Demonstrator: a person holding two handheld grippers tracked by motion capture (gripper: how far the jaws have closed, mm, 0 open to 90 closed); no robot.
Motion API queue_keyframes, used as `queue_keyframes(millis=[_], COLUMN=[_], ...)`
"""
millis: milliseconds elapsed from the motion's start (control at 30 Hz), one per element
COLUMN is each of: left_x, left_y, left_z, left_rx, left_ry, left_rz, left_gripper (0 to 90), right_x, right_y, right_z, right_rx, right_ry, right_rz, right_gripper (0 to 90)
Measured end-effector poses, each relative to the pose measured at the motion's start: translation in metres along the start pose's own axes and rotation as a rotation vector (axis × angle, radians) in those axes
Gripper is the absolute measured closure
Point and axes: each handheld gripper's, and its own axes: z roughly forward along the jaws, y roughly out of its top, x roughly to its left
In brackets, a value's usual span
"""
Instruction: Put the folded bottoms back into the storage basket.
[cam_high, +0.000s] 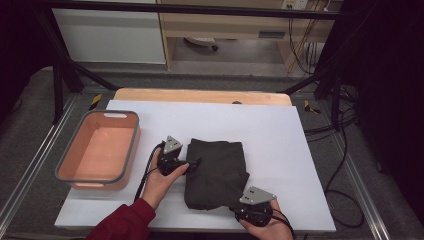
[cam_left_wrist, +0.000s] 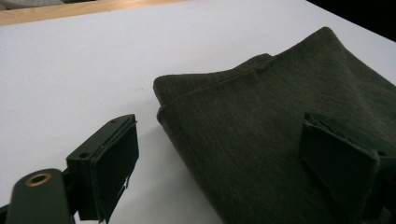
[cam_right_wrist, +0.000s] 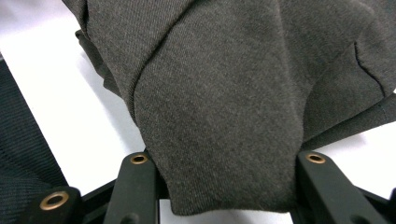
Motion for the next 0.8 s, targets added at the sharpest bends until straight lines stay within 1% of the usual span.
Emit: queue_keyframes(millis=[67,233,400,500,600,800], left_x=[0.0,0.0,-0.001,0.002,0.005,0.011], left_y=[0.001,0.003,0.005,0.006,0.005,0.005], left_z=[0.004,0.009,0.012,0.014,0.02,0.029], left_rx=[0.008,0.018,0.032,0.03,0.035,0.054], left_ry=[0.004,-0.001,0.0,0.008,0.006,0.029], left_rz=[-0.012,-0.039,-0.036,-0.044,-0.07,-0.072], left_gripper=[11.9,12.7,13.4,13.7,14.1,14.1], right_x=[0.0,0.0,0.0,0.0,0.0,0.0], right_y=[0.0,0.0,0.0,0.0,0.0,0.0], right_z=[0.0,0.0,0.0,0.0,0.0,0.0], right_rx=[0.0,0.0,0.0,0.0,0.0,-0.001], right_ry=[-0.001,-0.001,0.001,0.003,0.005,0.006], right_rz=[-0.001,-0.002,-0.001,-0.001,0.001,0.0], right_gripper=[57.6,57.3,57.2,57.1,57.0,56.8])
